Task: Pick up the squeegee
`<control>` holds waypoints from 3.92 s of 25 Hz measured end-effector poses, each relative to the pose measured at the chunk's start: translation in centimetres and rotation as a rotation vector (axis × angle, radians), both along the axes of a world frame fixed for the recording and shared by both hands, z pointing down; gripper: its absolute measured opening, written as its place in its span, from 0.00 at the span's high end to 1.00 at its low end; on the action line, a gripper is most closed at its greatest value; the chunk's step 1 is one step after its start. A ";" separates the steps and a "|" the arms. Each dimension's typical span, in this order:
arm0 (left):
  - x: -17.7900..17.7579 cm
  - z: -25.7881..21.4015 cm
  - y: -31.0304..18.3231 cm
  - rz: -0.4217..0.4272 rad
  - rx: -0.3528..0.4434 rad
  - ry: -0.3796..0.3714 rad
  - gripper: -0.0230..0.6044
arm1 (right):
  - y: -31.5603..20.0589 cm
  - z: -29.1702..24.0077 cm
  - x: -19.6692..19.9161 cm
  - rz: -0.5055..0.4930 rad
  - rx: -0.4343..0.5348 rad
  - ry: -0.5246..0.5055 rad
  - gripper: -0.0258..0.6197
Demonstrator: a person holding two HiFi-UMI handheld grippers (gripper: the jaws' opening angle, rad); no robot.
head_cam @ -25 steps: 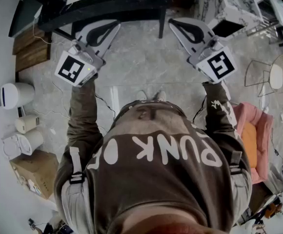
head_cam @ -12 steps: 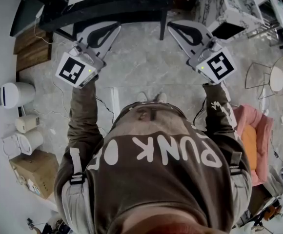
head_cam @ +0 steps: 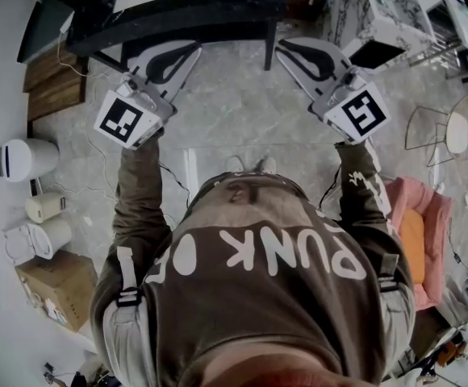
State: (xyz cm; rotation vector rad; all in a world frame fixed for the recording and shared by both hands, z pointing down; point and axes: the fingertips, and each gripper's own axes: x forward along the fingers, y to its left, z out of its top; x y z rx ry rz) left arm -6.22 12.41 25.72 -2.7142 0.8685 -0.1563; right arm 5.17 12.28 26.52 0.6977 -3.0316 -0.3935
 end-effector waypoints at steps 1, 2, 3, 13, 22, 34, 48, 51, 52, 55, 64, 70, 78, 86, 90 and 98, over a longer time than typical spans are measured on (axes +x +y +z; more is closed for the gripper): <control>0.0 0.1 0.0 0.000 -0.001 -0.001 0.96 | 0.1 0.1 0.0 -0.004 0.000 0.001 0.87; 0.0 0.2 0.0 0.000 -0.003 -0.001 0.96 | 0.1 0.1 -0.1 -0.007 0.000 0.002 0.86; 0.0 0.2 0.0 0.000 -0.003 0.000 0.96 | 0.2 0.2 -0.1 -0.010 -0.001 0.004 0.85; -0.1 0.2 0.0 -0.002 -0.005 0.001 0.96 | 0.6 0.4 -0.5 -0.044 -0.014 0.014 0.70; -0.2 0.2 0.1 -0.003 -0.006 0.000 0.96 | 1.3 0.9 -1.0 -0.083 -0.016 0.045 0.52; -0.4 0.3 0.6 -0.008 -0.010 -0.002 0.96 | 1.9 1.7 -1.3 -0.106 -0.029 0.076 0.16; -0.8 0.2 1.1 -0.010 -0.014 -0.008 0.96 | 2.2 1.7 -1.5 -0.098 -0.020 0.082 0.04; -0.6 0.2 0.9 -0.010 -0.014 -0.008 0.96 | 2.0 1.7 -1.2 -0.095 -0.018 0.084 0.04; -0.5 0.3 0.9 -0.010 -0.014 -0.009 0.96 | 1.9 1.8 -1.2 -0.094 -0.018 0.085 0.04; -0.3 0.2 1.0 -0.009 -0.012 -0.013 0.96 | 2.0 1.7 -1.0 -0.093 -0.012 0.080 0.04; 1.9 -0.2 2.5 -0.022 0.002 -0.029 0.96 | 3.2 1.5 1.1 -0.102 0.006 0.066 0.04; 4.1 -0.5 4.4 -0.044 0.013 -0.039 0.96 | 4.8 1.2 3.5 -0.118 0.019 0.053 0.04; 6.5 0.1 5.9 -0.053 0.006 -0.051 0.96 | 5.9 2.1 5.7 -0.124 0.015 0.047 0.04; 7.1 0.2 5.2 -0.047 0.019 -0.049 0.96 | 5.1 1.9 6.2 -0.119 0.026 0.039 0.04; 6.7 0.6 3.8 -0.041 0.026 -0.042 0.96 | 3.7 2.4 5.8 -0.112 0.032 0.044 0.04; 5.0 1.9 -2.0 -0.024 0.018 -0.021 0.96 | -1.6 3.8 4.2 -0.088 0.013 0.061 0.04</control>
